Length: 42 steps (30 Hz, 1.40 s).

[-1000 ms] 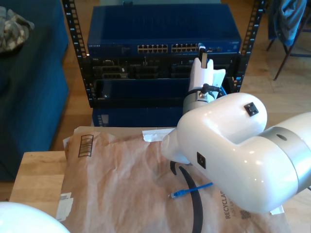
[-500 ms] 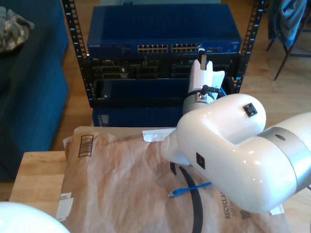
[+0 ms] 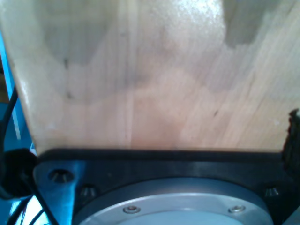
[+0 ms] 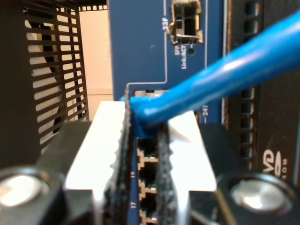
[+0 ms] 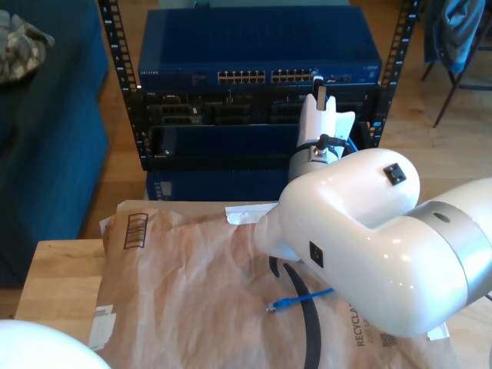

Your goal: Grab the cable and plug it in

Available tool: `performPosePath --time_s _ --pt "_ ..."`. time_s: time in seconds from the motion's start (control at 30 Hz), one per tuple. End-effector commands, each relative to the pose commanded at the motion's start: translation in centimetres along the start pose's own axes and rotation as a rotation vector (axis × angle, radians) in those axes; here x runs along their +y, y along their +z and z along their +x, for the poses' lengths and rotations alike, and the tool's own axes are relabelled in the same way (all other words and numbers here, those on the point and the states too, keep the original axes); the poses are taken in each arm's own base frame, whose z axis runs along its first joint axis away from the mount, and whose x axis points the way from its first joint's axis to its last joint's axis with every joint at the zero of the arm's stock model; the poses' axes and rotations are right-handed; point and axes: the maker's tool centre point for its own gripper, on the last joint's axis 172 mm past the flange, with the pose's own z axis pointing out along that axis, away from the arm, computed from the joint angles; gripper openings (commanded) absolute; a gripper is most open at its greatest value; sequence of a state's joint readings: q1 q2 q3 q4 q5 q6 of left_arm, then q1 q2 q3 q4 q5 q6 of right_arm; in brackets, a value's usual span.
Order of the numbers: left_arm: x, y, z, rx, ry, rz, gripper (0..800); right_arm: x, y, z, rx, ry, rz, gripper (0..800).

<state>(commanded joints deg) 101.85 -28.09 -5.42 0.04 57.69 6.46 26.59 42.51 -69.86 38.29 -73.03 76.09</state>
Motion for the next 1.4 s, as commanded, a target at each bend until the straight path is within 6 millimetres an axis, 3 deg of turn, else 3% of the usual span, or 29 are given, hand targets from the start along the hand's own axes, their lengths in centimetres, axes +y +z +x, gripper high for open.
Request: performPosePath --time_s 0.47,1.4 --pt "0.0 0.0 0.0 0.0 0.0 0.0 800 -0.03 0.98 0.46 0.012 0.008 0.011 0" --pt "0.0 0.0 0.0 0.0 0.0 0.0 799 0.0 0.77 0.31 0.01 0.007 0.01 0"
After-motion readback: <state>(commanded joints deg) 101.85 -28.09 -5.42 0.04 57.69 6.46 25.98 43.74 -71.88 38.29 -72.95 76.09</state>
